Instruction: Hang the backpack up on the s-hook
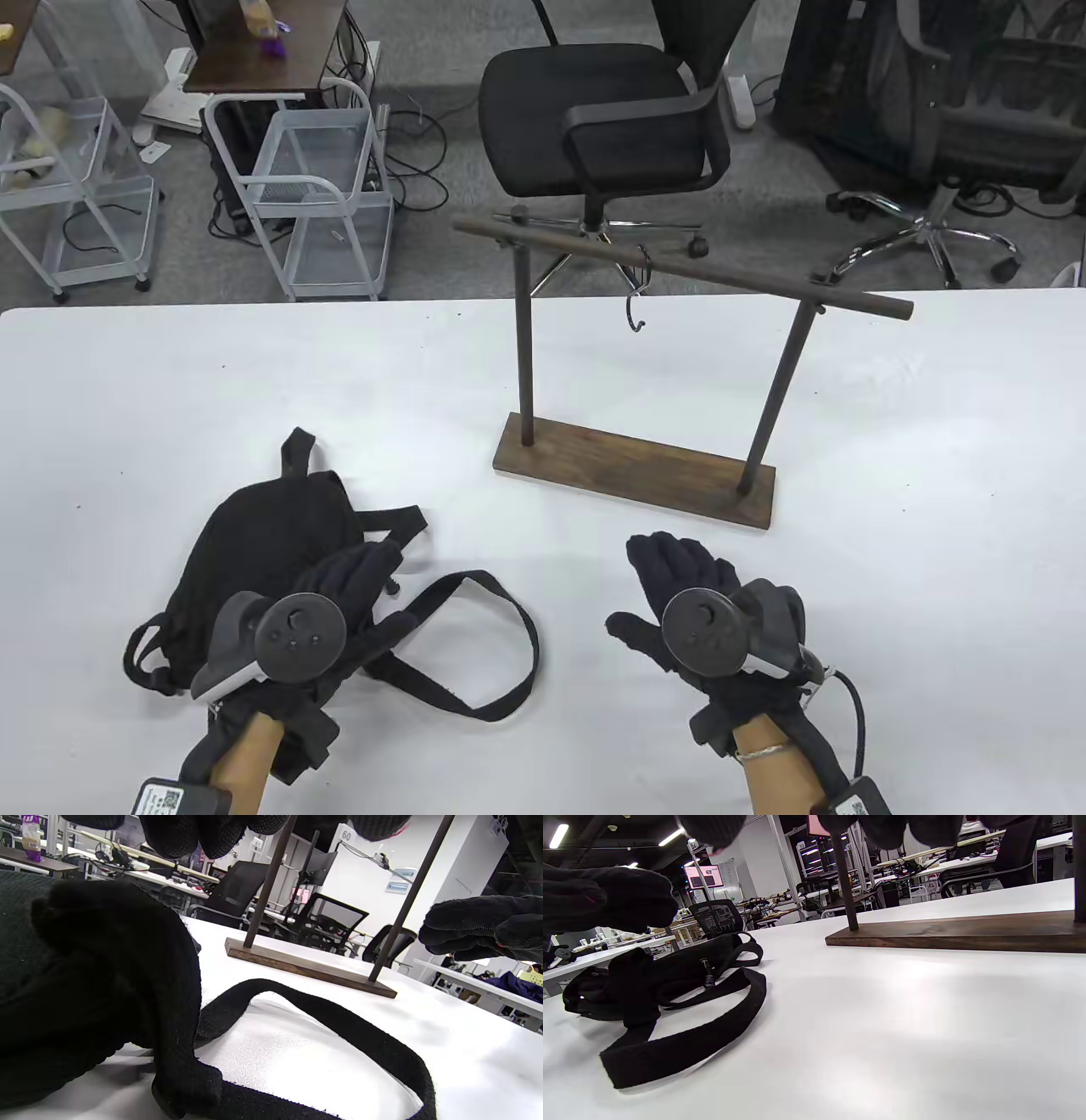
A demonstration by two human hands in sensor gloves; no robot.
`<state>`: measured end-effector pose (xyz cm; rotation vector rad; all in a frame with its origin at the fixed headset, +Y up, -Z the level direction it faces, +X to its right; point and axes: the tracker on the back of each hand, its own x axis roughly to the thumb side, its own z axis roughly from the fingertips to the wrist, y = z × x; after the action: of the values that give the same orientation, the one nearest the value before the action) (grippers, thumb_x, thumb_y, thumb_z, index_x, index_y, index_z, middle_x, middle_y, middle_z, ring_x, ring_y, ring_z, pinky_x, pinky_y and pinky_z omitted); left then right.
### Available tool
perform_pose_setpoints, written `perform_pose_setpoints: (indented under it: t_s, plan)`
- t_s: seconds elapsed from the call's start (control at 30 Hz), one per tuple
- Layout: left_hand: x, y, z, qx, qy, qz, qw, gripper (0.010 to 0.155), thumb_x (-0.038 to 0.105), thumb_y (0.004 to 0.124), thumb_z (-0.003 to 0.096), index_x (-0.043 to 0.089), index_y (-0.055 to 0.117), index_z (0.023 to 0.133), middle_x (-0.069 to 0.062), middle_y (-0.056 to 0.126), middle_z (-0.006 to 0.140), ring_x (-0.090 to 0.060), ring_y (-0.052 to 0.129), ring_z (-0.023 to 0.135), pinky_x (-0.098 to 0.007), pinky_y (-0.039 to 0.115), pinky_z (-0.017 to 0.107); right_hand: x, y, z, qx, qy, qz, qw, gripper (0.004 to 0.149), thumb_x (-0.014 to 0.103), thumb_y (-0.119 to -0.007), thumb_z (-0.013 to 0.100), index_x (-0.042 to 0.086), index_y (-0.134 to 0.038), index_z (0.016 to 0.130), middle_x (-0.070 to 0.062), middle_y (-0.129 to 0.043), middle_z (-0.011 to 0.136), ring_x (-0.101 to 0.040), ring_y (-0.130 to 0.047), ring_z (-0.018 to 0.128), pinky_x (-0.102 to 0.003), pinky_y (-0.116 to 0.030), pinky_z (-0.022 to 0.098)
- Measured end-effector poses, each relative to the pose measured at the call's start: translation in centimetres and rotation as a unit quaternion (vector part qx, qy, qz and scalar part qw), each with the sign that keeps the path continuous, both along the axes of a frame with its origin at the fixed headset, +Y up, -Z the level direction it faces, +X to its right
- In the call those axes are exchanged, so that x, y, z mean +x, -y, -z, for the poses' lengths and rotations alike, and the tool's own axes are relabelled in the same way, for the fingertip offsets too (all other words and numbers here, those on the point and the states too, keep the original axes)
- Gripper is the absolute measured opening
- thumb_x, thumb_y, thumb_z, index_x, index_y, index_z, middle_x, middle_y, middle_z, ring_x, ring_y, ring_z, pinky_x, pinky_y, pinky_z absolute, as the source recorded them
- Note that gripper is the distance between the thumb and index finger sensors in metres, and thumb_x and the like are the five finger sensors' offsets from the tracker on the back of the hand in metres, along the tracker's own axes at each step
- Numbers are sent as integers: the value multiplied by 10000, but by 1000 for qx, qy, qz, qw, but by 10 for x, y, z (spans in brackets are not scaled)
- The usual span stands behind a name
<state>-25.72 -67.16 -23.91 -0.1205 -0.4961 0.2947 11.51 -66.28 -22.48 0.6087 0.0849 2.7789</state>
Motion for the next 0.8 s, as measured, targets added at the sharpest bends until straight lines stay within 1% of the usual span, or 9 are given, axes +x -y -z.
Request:
perform_pose_setpoints:
  t_s: [0.07, 0.13, 0.23, 0.33, 0.43, 0.57, 0.63, 0.7, 0.8]
  plan:
    - [1, 0, 0, -1, 3, 2, 1000, 745, 532, 528, 619, 73, 365, 1183, -223, 515, 1210, -533, 566, 1094, -741, 510, 695, 1, -1, 0, 3, 2, 0, 1000, 827, 522, -621, 633, -72, -389, 1159, -378, -471, 1173, -645, -539, 995, -770, -512, 637]
    - [2, 1, 0, -3, 2, 6, 1000, 742, 530, 528, 620, 73, 369, 1182, -221, 517, 1210, -529, 572, 1093, -739, 511, 696, 1, -1, 0, 4, 4, 3, 1000, 826, 521, -621, 633, -73, -391, 1159, -379, -473, 1172, -622, -551, 1007, -768, -514, 638]
    - [-1, 0, 1, 8, -22, 18, 1000, 727, 518, 528, 623, 75, 381, 1181, -223, 527, 1206, -530, 578, 1088, -739, 512, 693, 1, 0, 0, 0, 4, 2, 1000, 825, 520, -621, 634, -75, -393, 1158, -381, -476, 1170, -644, -546, 993, -768, -516, 636]
    - [-12, -2, 6, 36, -96, 58, 993, 695, 484, 536, 631, 76, 399, 1177, -225, 543, 1199, -533, 583, 1082, -738, 512, 690, 0, 0, 1, -4, 3, 1, 1000, 826, 519, -621, 634, -78, -393, 1158, -384, -475, 1170, -649, -543, 991, -768, -516, 636]
    - [-30, 3, 14, 34, -179, 114, 977, 699, 470, 546, 633, 65, 385, 1180, -239, 513, 1208, -553, 550, 1085, -745, 499, 689, 0, -1, 0, -2, 3, -1, 1000, 827, 520, -621, 634, -79, -392, 1157, -384, -477, 1169, -641, -551, 994, -768, -518, 636]
    - [-67, 19, 24, -35, -290, 195, 936, 755, 480, 551, 631, 32, 300, 1184, -278, 418, 1221, -590, 467, 1093, -760, 470, 688, 1, -2, 0, 4, 5, -1, 1000, 826, 520, -621, 634, -80, -396, 1156, -386, -481, 1167, -645, -554, 989, -767, -523, 633]
    - [-86, 27, 24, -68, -323, 216, 919, 834, 508, 532, 631, -1, 144, 1166, -312, 323, 1227, -619, 408, 1097, -773, 451, 688, 1, -2, 0, 1, 5, -2, 1000, 827, 518, -621, 634, -82, -396, 1156, -387, -483, 1166, -642, -558, 990, -768, -523, 633]
    - [-100, 33, 24, -98, -338, 215, 911, 854, 517, 530, 629, -9, 107, 1153, -338, 294, 1223, -639, 410, 1090, -779, 459, 682, 1, -1, 0, -1, 5, -2, 1000, 826, 518, -621, 634, -81, -398, 1156, -387, -484, 1166, -637, -562, 992, -768, -523, 633]
    - [-112, 41, 23, -172, -346, 195, 902, 875, 535, 518, 628, -15, 74, 1144, -373, 249, 1216, -653, 425, 1087, -781, 467, 681, 0, -1, 0, -7, 4, -3, 1000, 825, 517, -621, 634, -83, -401, 1155, -387, -485, 1165, -645, -560, 986, -767, -525, 633]
